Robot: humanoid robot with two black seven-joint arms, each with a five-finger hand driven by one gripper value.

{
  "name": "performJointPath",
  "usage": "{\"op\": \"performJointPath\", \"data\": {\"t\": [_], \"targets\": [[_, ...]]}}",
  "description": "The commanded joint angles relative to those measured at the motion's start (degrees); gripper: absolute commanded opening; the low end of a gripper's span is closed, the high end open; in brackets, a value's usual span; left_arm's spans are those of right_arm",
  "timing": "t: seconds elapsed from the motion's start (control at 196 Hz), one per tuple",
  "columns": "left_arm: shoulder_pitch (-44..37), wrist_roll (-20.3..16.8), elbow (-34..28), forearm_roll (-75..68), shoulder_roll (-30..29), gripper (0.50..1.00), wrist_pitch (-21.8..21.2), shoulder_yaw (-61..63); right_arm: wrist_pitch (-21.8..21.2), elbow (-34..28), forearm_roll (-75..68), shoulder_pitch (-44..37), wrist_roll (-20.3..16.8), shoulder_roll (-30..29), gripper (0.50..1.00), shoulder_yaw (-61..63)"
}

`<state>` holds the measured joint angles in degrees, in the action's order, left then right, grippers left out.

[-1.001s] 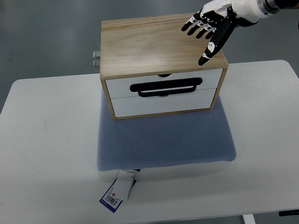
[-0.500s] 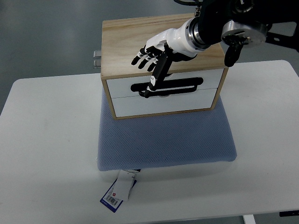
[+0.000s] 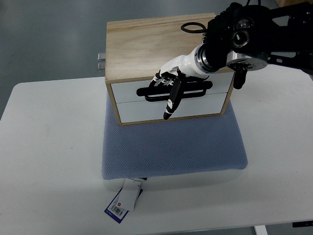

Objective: Open wood drawer with right hand
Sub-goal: 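Pull the upper drawer handle toward the robot with the right hand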

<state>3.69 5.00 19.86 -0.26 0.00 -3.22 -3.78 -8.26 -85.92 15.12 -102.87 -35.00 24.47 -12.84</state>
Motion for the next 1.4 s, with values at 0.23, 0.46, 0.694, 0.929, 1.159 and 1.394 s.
{"op": "performJointPath", "data": {"t": [0.23,0.46,0.694,0.929,1.159,1.394], "targets": [[0.0,0.0,-0.2,0.1,0.0,1.0,0.0,0.0,-3.8,1.9,5.7,3.5,0.0,-0.9,0.938,-2.6],[0.0,0.0,-0.6,0.1,0.0,1.0,0.1,-0.1,-5.6,2.6,7.6,4.4,0.0,-0.9,0.938,-2.6],[0.0,0.0,-0.6,0.1,0.0,1.0,0.0,-0.1,-12.3,1.6,3.0,3.1,0.0,0.1,0.938,-2.0],[0.0,0.0,-0.6,0.1,0.0,1.0,0.0,-0.1,-17.8,-1.2,-2.4,0.8,0.0,0.8,0.938,-1.7],[0.0,0.0,-0.6,0.1,0.0,1.0,0.0,-0.1,-23.1,-4.3,-6.8,-0.5,0.0,1.1,0.938,-1.5],[0.0,0.0,-0.6,0.1,0.0,1.0,0.0,-0.1,-25.0,-5.9,-8.9,-2.2,0.0,1.6,0.938,-1.5]]}}
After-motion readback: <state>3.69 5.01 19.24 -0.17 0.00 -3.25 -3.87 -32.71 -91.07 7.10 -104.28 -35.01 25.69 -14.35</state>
